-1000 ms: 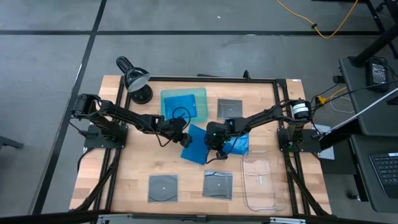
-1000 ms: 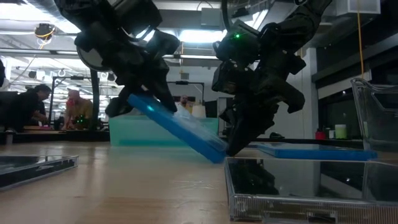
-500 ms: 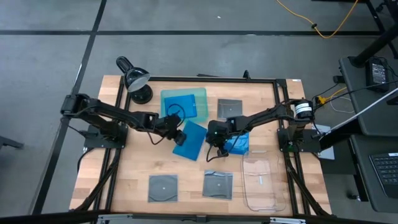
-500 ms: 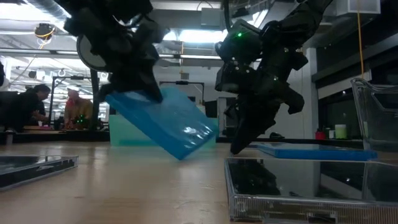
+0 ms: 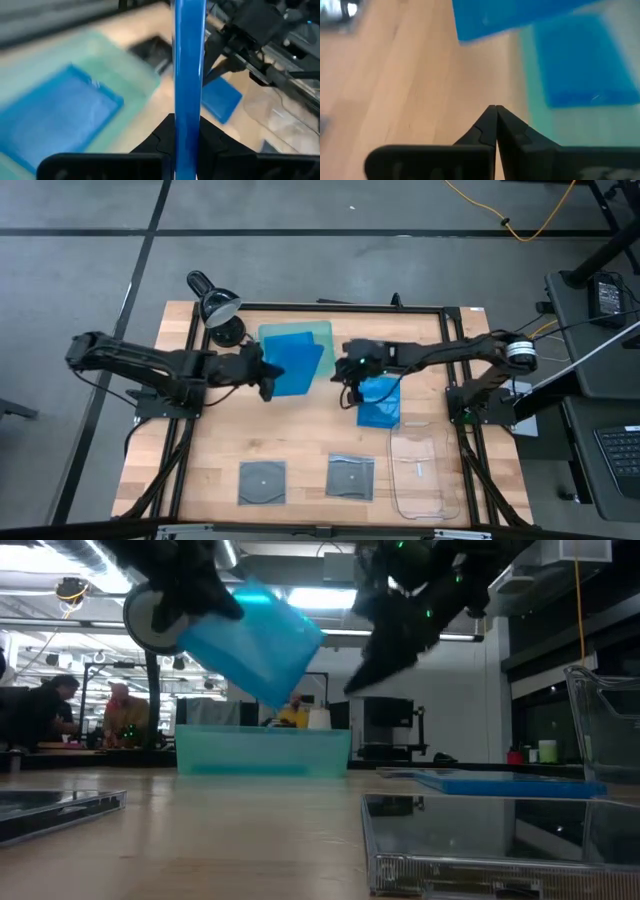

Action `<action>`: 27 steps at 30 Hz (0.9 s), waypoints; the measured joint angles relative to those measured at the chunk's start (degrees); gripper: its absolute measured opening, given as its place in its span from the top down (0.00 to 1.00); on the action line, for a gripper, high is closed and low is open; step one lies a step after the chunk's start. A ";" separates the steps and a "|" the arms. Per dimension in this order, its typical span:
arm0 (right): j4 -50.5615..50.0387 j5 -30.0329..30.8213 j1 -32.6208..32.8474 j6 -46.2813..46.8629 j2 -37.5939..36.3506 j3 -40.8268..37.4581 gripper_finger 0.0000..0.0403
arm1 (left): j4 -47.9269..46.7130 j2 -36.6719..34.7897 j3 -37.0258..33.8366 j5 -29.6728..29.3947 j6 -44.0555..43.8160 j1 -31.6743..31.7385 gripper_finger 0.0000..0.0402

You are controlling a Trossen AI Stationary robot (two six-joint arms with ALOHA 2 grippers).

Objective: Pick & place jewel cases by type
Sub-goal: Put the left blue CD case into the green bin

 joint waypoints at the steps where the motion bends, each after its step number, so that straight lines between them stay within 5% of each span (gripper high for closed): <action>1: 1.22 -0.12 -0.49 -0.07 -1.15 0.01 0.98 | -0.06 -0.85 0.00 -1.19 2.09 -0.40 0.93; 14: 5.68 -0.38 -2.36 3.22 -15.48 0.11 0.98 | 13.87 -4.45 0.07 -9.57 32.80 -4.17 0.93; 27: 5.50 -0.50 -2.36 6.46 -18.52 0.11 0.98 | 33.35 -4.46 0.11 -14.42 62.61 -9.94 0.93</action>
